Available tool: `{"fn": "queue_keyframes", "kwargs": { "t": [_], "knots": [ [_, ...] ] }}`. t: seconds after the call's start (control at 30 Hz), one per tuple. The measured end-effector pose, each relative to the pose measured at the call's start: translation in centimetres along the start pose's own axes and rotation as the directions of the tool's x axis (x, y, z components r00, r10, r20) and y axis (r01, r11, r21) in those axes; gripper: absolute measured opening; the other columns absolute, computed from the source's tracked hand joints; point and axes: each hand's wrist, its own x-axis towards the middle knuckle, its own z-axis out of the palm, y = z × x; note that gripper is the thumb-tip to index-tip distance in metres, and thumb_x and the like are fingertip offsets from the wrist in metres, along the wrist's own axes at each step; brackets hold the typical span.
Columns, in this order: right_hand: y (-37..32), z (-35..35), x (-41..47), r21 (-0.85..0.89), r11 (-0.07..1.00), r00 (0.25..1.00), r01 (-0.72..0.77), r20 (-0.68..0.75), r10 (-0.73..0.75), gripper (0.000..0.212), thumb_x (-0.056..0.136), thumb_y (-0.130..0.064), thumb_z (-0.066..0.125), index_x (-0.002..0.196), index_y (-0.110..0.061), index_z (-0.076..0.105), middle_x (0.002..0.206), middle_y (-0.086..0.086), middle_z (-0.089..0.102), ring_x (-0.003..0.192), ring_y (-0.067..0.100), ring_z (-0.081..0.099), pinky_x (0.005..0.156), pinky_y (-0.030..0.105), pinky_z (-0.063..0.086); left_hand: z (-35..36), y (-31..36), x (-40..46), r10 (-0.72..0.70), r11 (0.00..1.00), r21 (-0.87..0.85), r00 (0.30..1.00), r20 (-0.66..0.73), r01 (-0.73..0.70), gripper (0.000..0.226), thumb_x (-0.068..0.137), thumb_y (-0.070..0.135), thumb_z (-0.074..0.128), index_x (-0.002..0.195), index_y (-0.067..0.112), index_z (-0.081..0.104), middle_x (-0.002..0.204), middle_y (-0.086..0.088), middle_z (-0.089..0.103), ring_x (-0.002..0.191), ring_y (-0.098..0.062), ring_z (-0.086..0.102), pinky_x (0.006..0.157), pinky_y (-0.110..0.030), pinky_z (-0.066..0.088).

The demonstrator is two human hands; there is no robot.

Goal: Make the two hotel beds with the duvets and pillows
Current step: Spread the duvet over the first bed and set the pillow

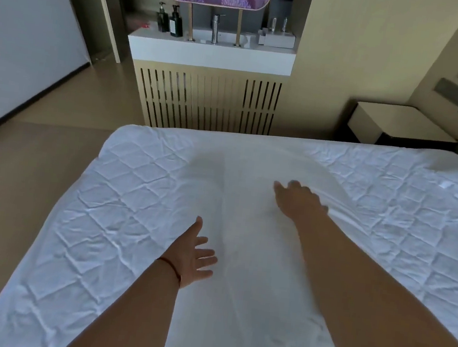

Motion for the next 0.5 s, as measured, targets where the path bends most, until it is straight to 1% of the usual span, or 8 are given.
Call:
{"fn": "queue_keyframes", "kwargs": {
  "t": [0.07, 0.17, 0.23, 0.27, 0.33, 0.37, 0.43, 0.5],
  "knots": [
    [4.6, 3.4, 1.8, 0.021, 0.998, 0.992, -0.054, 0.115, 0.051, 0.063, 0.096, -0.055, 0.017, 0.148, -0.019, 0.027, 0.155, 0.01, 0.024, 0.142, 0.031, 0.022, 0.116, 0.052, 0.018, 1.5, 0.2, 1.1, -0.011, 0.997, 0.072, 1.0, 0.024, 0.009, 0.082, 0.078, 0.068, 0.061, 0.132, 0.008, 0.047, 0.128, -0.019, 0.057, 0.111, -0.033, 0.06, 0.102, -0.052, 0.045],
    [5.5, 7.4, 1.9, 0.299, 0.947, 0.98, -0.12, 0.19, 0.064, 0.077, 0.089, -0.072, 0.012, 0.152, -0.026, 0.018, 0.16, 0.003, 0.011, 0.148, 0.022, 0.008, 0.119, 0.049, 0.005, 4.6, -0.2, 2.6, 0.055, 0.979, 0.192, 0.998, 0.036, -0.061, 0.083, 0.063, 0.073, 0.072, 0.114, 0.007, 0.063, 0.104, -0.007, 0.071, 0.095, -0.025, 0.068, 0.098, -0.042, 0.05],
    [4.1, 8.2, 1.5, 0.456, 0.869, 0.965, -0.193, 0.248, 0.085, 0.101, 0.073, -0.089, 0.011, 0.151, -0.027, 0.021, 0.159, 0.001, 0.017, 0.147, 0.022, 0.014, 0.119, 0.048, 0.007, 5.9, -0.6, 3.9, 0.181, 0.927, 0.352, 0.976, -0.118, -0.13, 0.072, 0.063, 0.065, 0.077, 0.101, 0.006, 0.064, 0.102, -0.006, 0.069, 0.095, -0.025, 0.066, 0.095, -0.037, 0.051],
    [3.5, 8.4, 1.4, 0.518, 0.826, 0.957, -0.223, 0.277, 0.085, 0.104, 0.071, -0.089, 0.013, 0.151, -0.024, 0.023, 0.158, 0.002, 0.021, 0.146, 0.023, 0.018, 0.119, 0.046, 0.011, 6.1, -0.5, 4.7, 0.263, 0.888, 0.434, 0.94, -0.216, -0.149, 0.061, 0.069, 0.057, 0.078, 0.098, 0.005, 0.063, 0.101, -0.009, 0.068, 0.096, -0.027, 0.064, 0.094, -0.036, 0.051],
    [2.2, 8.0, 1.4, 0.625, 0.731, 0.939, -0.273, 0.337, 0.063, 0.095, 0.08, -0.081, 0.019, 0.149, -0.018, 0.029, 0.155, 0.005, 0.028, 0.142, 0.023, 0.027, 0.118, 0.043, 0.019, 5.7, 0.2, 5.4, 0.361, 0.844, 0.508, 0.884, -0.298, -0.173, 0.048, 0.079, 0.042, 0.076, 0.098, -0.002, 0.066, 0.1, -0.016, 0.069, 0.096, -0.031, 0.065, 0.091, -0.039, 0.053],
    [1.7, 7.9, 1.4, 0.659, 0.7, 0.936, -0.274, 0.349, 0.038, 0.087, 0.086, -0.075, 0.021, 0.148, -0.015, 0.032, 0.153, 0.004, 0.031, 0.14, 0.023, 0.031, 0.118, 0.042, 0.022, 5.2, 0.7, 5.6, 0.374, 0.855, 0.48, 0.876, -0.304, -0.198, 0.041, 0.08, 0.037, 0.076, 0.092, -0.001, 0.067, 0.091, -0.016, 0.07, 0.087, -0.031, 0.067, 0.083, -0.038, 0.056],
    [0.5, 7.2, 1.0, 0.689, 0.677, 0.933, -0.259, 0.359, -0.009, 0.082, 0.09, -0.071, 0.022, 0.147, -0.014, 0.035, 0.153, 0.003, 0.031, 0.14, 0.02, 0.031, 0.118, 0.04, 0.022, 4.0, 2.1, 5.3, 0.379, 0.895, 0.355, 0.878, -0.292, -0.268, 0.032, 0.08, 0.031, 0.077, 0.073, 0.004, 0.061, 0.064, -0.009, 0.061, 0.055, -0.025, 0.059, 0.052, -0.028, 0.051],
    [-1.5, 5.7, 0.3, 0.676, 0.707, 0.922, -0.209, 0.377, -0.088, 0.087, 0.085, -0.078, 0.02, 0.147, -0.019, 0.035, 0.155, 0.001, 0.028, 0.142, 0.019, 0.028, 0.118, 0.042, 0.019, 2.4, 3.8, 4.5, 0.394, 0.91, 0.259, 0.87, -0.295, -0.324, 0.029, 0.078, 0.026, 0.08, 0.072, 0.005, 0.06, 0.061, -0.007, 0.058, 0.048, -0.02, 0.051, 0.044, -0.023, 0.043]
  ]
}}
